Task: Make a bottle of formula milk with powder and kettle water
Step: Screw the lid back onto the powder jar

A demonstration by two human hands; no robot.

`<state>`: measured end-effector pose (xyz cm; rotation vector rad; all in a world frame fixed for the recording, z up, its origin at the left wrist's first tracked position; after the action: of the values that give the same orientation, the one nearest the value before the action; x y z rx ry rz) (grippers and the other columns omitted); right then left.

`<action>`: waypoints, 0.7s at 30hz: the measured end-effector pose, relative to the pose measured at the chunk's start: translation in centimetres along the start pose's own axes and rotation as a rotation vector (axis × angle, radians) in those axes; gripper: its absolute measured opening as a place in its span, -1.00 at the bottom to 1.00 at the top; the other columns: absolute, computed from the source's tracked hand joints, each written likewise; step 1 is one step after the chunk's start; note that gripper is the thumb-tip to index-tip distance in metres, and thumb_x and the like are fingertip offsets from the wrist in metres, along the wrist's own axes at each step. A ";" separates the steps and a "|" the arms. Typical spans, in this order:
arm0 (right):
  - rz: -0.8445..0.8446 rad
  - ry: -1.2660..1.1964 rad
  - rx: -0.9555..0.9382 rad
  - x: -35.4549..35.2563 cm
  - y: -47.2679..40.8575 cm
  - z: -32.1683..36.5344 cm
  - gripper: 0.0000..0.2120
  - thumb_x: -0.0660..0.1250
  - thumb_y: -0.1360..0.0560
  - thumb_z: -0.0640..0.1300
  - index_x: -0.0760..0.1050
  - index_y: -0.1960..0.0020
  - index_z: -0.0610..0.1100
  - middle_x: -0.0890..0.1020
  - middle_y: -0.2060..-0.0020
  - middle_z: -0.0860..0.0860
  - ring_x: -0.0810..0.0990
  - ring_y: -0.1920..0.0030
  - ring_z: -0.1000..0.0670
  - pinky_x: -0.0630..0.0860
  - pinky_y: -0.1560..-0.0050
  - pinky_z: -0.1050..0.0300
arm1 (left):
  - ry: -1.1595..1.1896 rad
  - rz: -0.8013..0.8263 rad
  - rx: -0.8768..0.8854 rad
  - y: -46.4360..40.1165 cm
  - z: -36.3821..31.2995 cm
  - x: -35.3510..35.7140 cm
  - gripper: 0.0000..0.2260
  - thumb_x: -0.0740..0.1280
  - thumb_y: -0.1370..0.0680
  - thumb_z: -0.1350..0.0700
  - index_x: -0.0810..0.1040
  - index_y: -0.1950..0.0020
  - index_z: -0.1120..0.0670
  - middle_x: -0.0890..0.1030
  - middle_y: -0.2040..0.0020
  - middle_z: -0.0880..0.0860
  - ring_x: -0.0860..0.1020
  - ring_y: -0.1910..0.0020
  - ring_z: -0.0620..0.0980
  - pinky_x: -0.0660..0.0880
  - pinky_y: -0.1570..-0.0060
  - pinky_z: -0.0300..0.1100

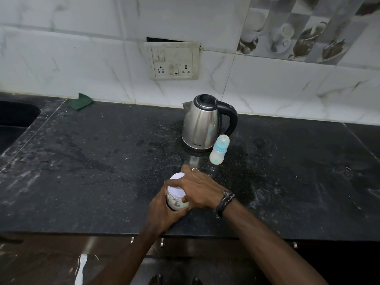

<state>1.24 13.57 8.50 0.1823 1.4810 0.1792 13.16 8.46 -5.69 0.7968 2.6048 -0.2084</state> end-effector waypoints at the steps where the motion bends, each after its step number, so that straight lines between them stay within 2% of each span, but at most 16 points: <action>1: 0.001 0.012 -0.001 -0.2 -0.1 0.2 -0.30 0.45 -0.46 -0.10 0.25 -0.50 0.20 0.35 -0.21 -0.17 0.48 -0.07 -0.21 0.42 0.05 0.02 | -0.001 0.002 -0.004 0.0 -0.1 -0.1 -0.21 0.65 -0.19 -0.17 0.37 -0.34 -0.26 0.55 -0.22 -0.28 0.48 -0.15 -0.49 0.39 -0.14 -0.53; 6: -0.010 0.059 0.016 -0.5 -0.7 0.8 -0.36 0.44 -0.45 -0.04 0.31 -0.47 0.18 0.38 -0.19 -0.18 0.48 -0.09 -0.22 0.48 0.01 -0.03 | -0.010 0.015 -0.027 -0.1 0.1 0.0 -0.17 0.66 -0.18 -0.18 0.41 -0.38 -0.12 0.59 -0.26 -0.14 0.55 -0.21 -0.26 0.50 -0.23 -0.20; 8: -0.034 0.075 0.049 -0.7 -0.7 0.8 -0.41 0.43 -0.45 0.07 0.36 -0.44 0.10 0.44 -0.16 -0.19 0.51 -0.07 -0.22 0.47 0.04 -0.01 | -0.020 0.024 -0.025 -0.3 0.2 0.2 -0.09 0.66 -0.18 -0.19 0.39 -0.46 -0.02 0.56 -0.33 -0.08 0.54 -0.28 -0.16 0.48 -0.30 -0.12; 9: -0.072 0.090 0.066 -0.8 -0.7 0.9 -0.45 0.41 -0.44 0.15 0.42 -0.38 0.02 0.49 -0.12 -0.20 0.54 -0.04 -0.22 0.47 0.07 0.00 | -0.019 0.021 -0.029 -0.2 0.4 0.2 -0.07 0.65 -0.18 -0.21 0.38 -0.47 -0.02 0.55 -0.34 -0.09 0.53 -0.29 -0.17 0.47 -0.30 -0.14; 11: -0.165 0.148 0.115 -0.6 -0.9 1.2 -0.49 0.34 -0.44 0.29 0.56 -0.12 -0.12 0.62 0.03 -0.18 0.61 0.07 -0.20 0.44 0.19 0.04 | -0.028 0.013 -0.038 0.0 0.2 0.0 -0.07 0.59 -0.15 -0.32 0.40 -0.44 -0.06 0.56 -0.28 -0.15 0.54 -0.23 -0.20 0.48 -0.24 -0.21; 13: -0.249 0.174 0.239 -0.5 -0.9 1.7 -0.48 0.34 -0.39 0.36 0.62 0.19 -0.13 0.65 0.27 -0.13 0.63 0.27 -0.16 0.38 0.33 0.09 | -0.054 0.026 -0.056 0.0 0.0 0.1 -0.05 0.52 -0.12 -0.43 0.40 -0.41 -0.07 0.57 -0.25 -0.11 0.56 -0.21 -0.13 0.49 -0.21 -0.18; 14: -0.295 0.170 0.312 -0.7 -0.9 2.0 -0.48 0.33 -0.39 0.37 0.62 0.27 -0.12 0.64 0.35 -0.10 0.63 0.33 -0.13 0.36 0.37 0.12 | -0.067 0.042 -0.060 -0.1 -0.1 0.1 -0.07 0.53 -0.14 -0.40 0.38 -0.41 -0.06 0.57 -0.27 -0.08 0.56 -0.23 -0.07 0.48 -0.22 -0.15; 15: -0.297 0.144 0.367 -0.8 -1.0 2.5 -0.47 0.29 -0.44 0.36 0.63 0.26 -0.12 0.65 0.34 -0.09 0.64 0.31 -0.11 0.35 0.37 0.12 | -0.074 0.075 -0.057 -0.2 -0.2 0.2 -0.09 0.58 -0.21 -0.31 0.34 -0.46 -0.03 0.54 -0.33 -0.02 0.54 -0.29 -0.02 0.45 -0.27 -0.13; 17: -0.254 0.087 0.467 -0.7 -1.7 2.8 -0.46 0.13 -0.58 0.28 0.64 0.08 -0.14 0.66 0.18 -0.08 0.66 0.13 -0.09 0.36 0.28 0.10 | -0.088 0.164 -0.075 -0.4 -0.4 0.7 -0.09 0.59 -0.35 -0.12 0.19 -0.56 0.09 0.40 -0.48 0.05 0.40 -0.44 0.03 0.32 -0.43 -0.09; 18: -0.220 0.082 0.512 -0.7 -2.1 2.7 -0.47 0.08 -0.62 0.24 0.64 0.02 -0.14 0.66 0.13 -0.06 0.65 0.07 -0.08 0.37 0.25 0.10 | -0.080 0.158 -0.052 -0.4 -0.6 0.6 -0.07 0.58 -0.36 -0.12 0.18 -0.57 0.10 0.37 -0.49 0.04 0.38 -0.46 0.00 0.29 -0.45 -0.10; 20: -0.175 0.110 0.555 -0.9 -2.5 1.8 -0.53 0.06 -0.67 0.12 0.63 -0.05 -0.14 0.68 0.05 -0.04 0.66 0.02 -0.07 0.41 0.23 0.11 | -0.050 0.076 -0.011 -0.3 -0.8 0.3 -0.10 0.56 -0.26 -0.22 0.31 -0.51 0.00 0.51 -0.38 -0.03 0.50 -0.31 -0.09 0.42 -0.35 -0.12; 21: -0.161 0.095 0.559 -0.9 -2.3 1.1 -0.61 0.09 -0.67 0.04 0.63 -0.09 -0.14 0.69 0.01 -0.05 0.67 -0.02 -0.09 0.46 0.20 0.10 | -0.061 0.056 -0.013 -0.2 -0.7 0.2 -0.13 0.56 -0.22 -0.26 0.36 -0.46 -0.08 0.57 -0.28 -0.09 0.53 -0.21 -0.19 0.47 -0.28 -0.19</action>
<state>2.25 11.09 8.96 0.5069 1.6051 -0.3663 12.70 8.59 -5.15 0.8438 2.5213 -0.1961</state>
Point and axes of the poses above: each hand's wrist, its own y-axis away from the middle knuckle, its own x-axis out of the palm, z = x × y, the point moved 3 cm from there along -y, towards the middle knuckle
